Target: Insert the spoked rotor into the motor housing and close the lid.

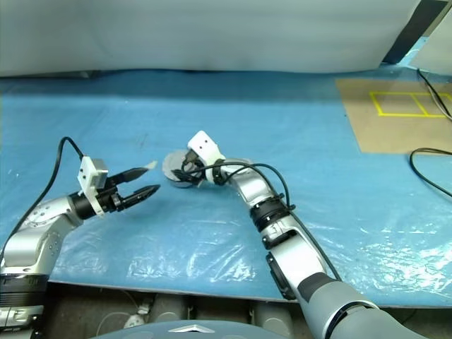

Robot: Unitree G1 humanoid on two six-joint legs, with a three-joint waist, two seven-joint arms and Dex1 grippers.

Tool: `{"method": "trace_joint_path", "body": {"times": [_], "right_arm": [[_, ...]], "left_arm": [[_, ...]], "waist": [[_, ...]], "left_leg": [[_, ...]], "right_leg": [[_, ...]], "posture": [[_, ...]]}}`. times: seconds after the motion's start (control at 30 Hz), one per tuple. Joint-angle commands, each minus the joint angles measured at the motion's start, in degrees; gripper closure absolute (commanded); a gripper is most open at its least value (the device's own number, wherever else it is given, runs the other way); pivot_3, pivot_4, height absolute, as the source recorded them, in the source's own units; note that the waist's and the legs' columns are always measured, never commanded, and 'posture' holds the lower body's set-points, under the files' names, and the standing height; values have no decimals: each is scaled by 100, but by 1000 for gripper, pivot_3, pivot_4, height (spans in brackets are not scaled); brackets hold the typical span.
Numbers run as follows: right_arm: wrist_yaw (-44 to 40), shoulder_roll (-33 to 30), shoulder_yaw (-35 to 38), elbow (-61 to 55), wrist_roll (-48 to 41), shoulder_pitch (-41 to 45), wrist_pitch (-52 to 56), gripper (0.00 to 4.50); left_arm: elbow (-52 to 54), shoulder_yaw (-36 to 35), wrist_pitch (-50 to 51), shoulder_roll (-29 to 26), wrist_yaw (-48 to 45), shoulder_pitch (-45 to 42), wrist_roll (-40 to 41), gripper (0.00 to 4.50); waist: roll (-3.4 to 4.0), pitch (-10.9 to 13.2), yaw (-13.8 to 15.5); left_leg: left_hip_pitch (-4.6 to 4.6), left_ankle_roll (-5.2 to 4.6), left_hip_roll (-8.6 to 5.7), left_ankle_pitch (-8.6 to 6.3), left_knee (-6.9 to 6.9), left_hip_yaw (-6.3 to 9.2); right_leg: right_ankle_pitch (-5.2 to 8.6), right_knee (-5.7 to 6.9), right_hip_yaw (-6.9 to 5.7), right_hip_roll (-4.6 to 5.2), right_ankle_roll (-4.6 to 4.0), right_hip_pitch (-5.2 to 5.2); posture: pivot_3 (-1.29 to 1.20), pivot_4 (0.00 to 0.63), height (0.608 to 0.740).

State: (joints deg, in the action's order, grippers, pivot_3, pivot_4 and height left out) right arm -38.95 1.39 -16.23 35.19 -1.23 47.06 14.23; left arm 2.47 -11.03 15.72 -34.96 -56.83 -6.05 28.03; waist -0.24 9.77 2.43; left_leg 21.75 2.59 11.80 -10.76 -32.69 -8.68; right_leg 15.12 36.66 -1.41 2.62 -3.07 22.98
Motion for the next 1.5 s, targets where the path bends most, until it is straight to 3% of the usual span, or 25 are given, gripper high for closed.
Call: {"method": "trace_joint_path", "body": {"times": [0.03, 0.07, 0.47, 0.7, 1.1, 1.5], "right_arm": [[-97, 19, -5, -86, 5, 14, -116, 1314], [-109, 21, -16, -91, 15, 11, -107, 1539], [-324, 12, -81, -226, 79, 98, -10, 1536], [64, 115, -208, 479, 434, 174, -151, 1536], [176, -75, -742, 1231, 1187, 174, -575, 1536], [-155, -15, -386, 1069, 833, 142, 40, 1536]], "left_arm": [[97, -80, -117, -104, -73, 80, 10, 917], [88, -89, -122, -95, -68, 92, 5, 917], [139, -133, -116, -27, 17, 150, 59, 917], [132, -85, -130, -24, 35, 155, 16, 917], [187, -12, -99, 1, 72, 154, -6, 917], [-1096, 612, -383, 508, 488, -1241, -734, 917]], "waist": [[0, 0, 1], [0, 0, 0], [0, 0, -1], [0, -1, -11], [5, -4, -16], [18, -18, 7]], "left_leg": [[0, 0, 0, 0, 0, 0], [0, 0, 0, 0, 0, 0], [-1, 0, 0, 0, 0, 0], [-5, 0, 0, 0, -1, -2], [-86, -2, 3, -1, 3, -8], [-111, -4, -2, -2, 5, -4]], "right_leg": [[0, 0, 0, 0, 0, 0], [0, 0, 0, 0, 0, 0], [0, 0, 0, 1, 0, 0], [0, 3, 0, 0, -1, -1], [20, 4, 20, 3, -32, -64], [22, -4, 32, 10, -31, -87]], "posture": [[0, 150, 740], [0, 150, 740], [0, 150, 740], [0, 150, 740], [0, 150, 740], [0, 150, 740]]}}
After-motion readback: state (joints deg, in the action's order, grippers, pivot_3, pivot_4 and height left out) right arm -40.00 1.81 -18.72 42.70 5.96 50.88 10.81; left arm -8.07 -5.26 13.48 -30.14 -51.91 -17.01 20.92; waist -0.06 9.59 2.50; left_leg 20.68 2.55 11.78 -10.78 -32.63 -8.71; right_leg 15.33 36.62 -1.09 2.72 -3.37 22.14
